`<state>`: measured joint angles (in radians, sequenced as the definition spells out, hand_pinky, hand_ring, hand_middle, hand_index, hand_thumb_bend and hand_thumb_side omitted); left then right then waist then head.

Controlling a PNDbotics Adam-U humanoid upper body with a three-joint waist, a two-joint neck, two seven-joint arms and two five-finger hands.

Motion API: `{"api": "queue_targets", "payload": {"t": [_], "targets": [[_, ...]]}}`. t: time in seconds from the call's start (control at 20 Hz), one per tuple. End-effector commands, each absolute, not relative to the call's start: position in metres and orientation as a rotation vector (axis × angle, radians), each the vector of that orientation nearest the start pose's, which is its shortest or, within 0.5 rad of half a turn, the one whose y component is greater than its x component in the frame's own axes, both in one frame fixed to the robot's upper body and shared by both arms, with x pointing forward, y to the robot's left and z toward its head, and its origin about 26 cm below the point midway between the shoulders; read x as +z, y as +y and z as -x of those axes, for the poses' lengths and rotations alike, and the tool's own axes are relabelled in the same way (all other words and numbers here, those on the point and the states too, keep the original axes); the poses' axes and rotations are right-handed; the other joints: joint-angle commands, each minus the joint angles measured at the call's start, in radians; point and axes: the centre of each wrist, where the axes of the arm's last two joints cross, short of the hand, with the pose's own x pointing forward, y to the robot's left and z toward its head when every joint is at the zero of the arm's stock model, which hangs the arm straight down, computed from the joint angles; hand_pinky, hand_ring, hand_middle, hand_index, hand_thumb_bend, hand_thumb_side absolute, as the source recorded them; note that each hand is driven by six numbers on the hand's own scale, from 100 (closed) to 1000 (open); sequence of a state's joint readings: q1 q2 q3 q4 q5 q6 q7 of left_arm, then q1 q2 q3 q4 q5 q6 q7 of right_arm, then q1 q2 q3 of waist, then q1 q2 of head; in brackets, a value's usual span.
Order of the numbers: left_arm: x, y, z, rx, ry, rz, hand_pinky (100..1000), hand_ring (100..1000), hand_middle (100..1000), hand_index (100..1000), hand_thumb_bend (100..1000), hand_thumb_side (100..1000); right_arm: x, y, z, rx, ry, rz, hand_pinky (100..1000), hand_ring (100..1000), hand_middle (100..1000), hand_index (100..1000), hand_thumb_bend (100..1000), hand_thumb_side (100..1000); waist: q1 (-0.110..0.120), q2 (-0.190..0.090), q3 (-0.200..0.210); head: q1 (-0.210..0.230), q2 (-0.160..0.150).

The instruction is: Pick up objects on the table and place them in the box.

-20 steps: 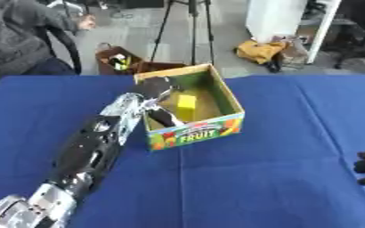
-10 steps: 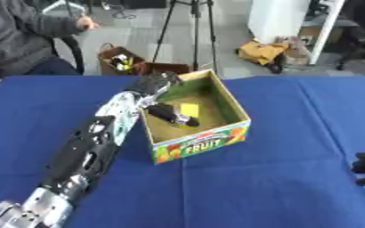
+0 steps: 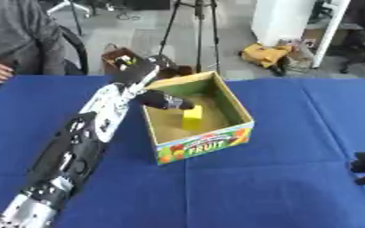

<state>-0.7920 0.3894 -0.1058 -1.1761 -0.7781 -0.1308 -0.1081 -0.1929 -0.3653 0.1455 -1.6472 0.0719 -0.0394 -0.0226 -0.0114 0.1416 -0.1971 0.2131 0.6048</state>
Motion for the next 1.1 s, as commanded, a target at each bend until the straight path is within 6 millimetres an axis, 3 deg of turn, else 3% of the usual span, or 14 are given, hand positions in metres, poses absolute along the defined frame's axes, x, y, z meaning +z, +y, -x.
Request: {"api": "queue_targets", "payload": {"t": [0.05, 0.4, 0.7, 0.85, 1.1], "targets": [[0.212, 0.274, -0.434, -1.051, -1.886, -0.917, 848, 836, 809, 833, 1000, 863, 0.081, -0.278, -0.320, 0.494, -1.842, 0.244, 617, 706, 634, 781, 100, 990, 0.001, -0.017, 0.006, -0.009, 0.002], [0.203, 0.285, -0.401, -0.885, -1.955, -0.809, 811, 801, 777, 811, 1000, 829, 0.080, -0.280, -0.319, 0.489, -1.837, 0.252, 617, 706, 634, 781, 100, 989, 0.005, -0.022, 0.021, -0.020, 0.005], [0.186, 0.293, -0.385, -0.797, -1.988, -0.671, 779, 793, 774, 809, 995, 781, 0.078, -0.281, -0.318, 0.484, -1.831, 0.254, 617, 706, 634, 781, 100, 990, 0.006, -0.028, 0.031, -0.026, 0.007], [0.177, 0.298, -0.379, -0.719, -2.007, -0.605, 754, 771, 759, 796, 911, 758, 0.078, -0.282, -0.318, 0.483, -1.829, 0.255, 617, 706, 634, 781, 100, 989, 0.006, -0.031, 0.037, -0.027, 0.008], [0.161, 0.304, -0.373, -0.564, -2.001, -0.458, 741, 762, 750, 786, 877, 769, 0.077, -0.282, -0.317, 0.481, -1.828, 0.255, 617, 706, 635, 781, 100, 989, 0.006, -0.032, 0.042, -0.031, 0.007]]}}
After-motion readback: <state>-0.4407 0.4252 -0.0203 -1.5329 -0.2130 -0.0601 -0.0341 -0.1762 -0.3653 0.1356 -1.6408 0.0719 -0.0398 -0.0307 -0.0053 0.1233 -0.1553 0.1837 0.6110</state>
